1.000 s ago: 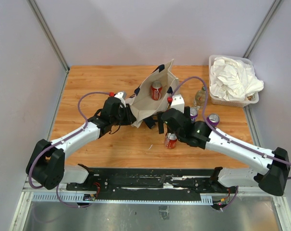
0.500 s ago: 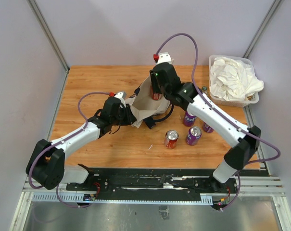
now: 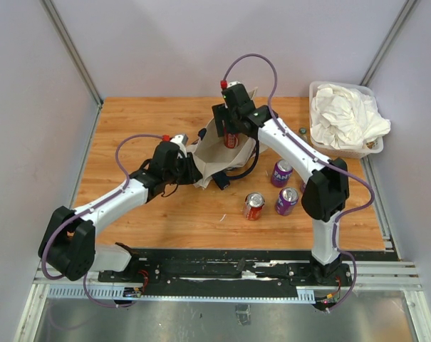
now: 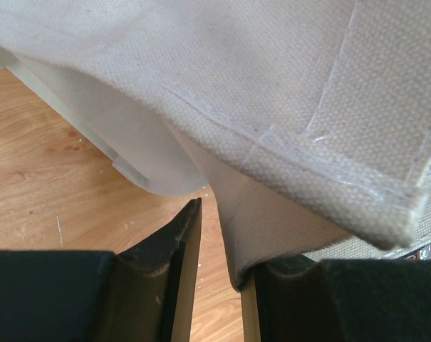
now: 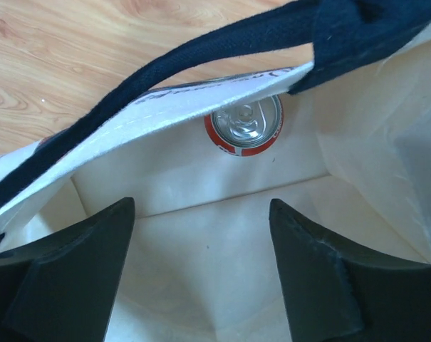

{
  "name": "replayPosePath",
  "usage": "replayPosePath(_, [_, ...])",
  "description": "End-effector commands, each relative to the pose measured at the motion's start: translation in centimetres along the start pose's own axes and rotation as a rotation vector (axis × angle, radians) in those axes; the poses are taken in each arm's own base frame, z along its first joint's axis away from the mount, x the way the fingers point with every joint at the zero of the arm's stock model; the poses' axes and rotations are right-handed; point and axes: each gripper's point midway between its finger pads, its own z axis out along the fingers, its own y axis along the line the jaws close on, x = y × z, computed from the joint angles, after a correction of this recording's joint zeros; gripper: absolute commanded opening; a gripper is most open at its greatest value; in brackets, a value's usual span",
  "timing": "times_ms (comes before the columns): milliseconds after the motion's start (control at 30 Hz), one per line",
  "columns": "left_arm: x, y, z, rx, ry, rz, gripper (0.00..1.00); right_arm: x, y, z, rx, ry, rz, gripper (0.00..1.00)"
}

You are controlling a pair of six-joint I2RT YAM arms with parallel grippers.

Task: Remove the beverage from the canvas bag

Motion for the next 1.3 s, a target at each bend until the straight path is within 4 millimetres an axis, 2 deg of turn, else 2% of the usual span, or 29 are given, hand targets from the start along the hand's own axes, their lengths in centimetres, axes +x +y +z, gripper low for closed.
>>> replayPosePath(0, [0.5,-0.7,-0.1,0.018,0.044,0.025,0.3,0.6,-1.2,1.5,0.014,0.043,-0.027,0.84])
replayPosePath(100, [0.5,-0.7,0.0,0.018,0.047,0.029,0.3,1.4,-1.8,2.9,0.039,0.069,-0.027,0.91])
replayPosePath(233, [0.5,-0.6,0.1,0.016,0.052,0.032,0.3,2.3,-2.6,4.7,0.058,0.098,-0.027,0.94])
replayPosePath(300, [0.6,-0.6,0.2,0.017,0.057,0.033,0.3,2.9,-2.9,5.6,0.065,0.116,-0.029,0.95])
replayPosePath(700, [1.2,-0.6,0.5,0.018,0.099,0.052,0.3,3.1,-4.9,9.6,0.063,0.098,0.006,0.95])
replayPosePath(1067, [1.2,-0.2,0.9,-0.001,0.109,0.057,0.3,5.6,-4.0,12.1,0.004,0.164,0.017,0.89])
replayPosePath(1267, [1.1,-0.4,1.1,0.004,0.113,0.059,0.3,6.9,-4.1,12.5,0.008,0.204,0.008,0.75])
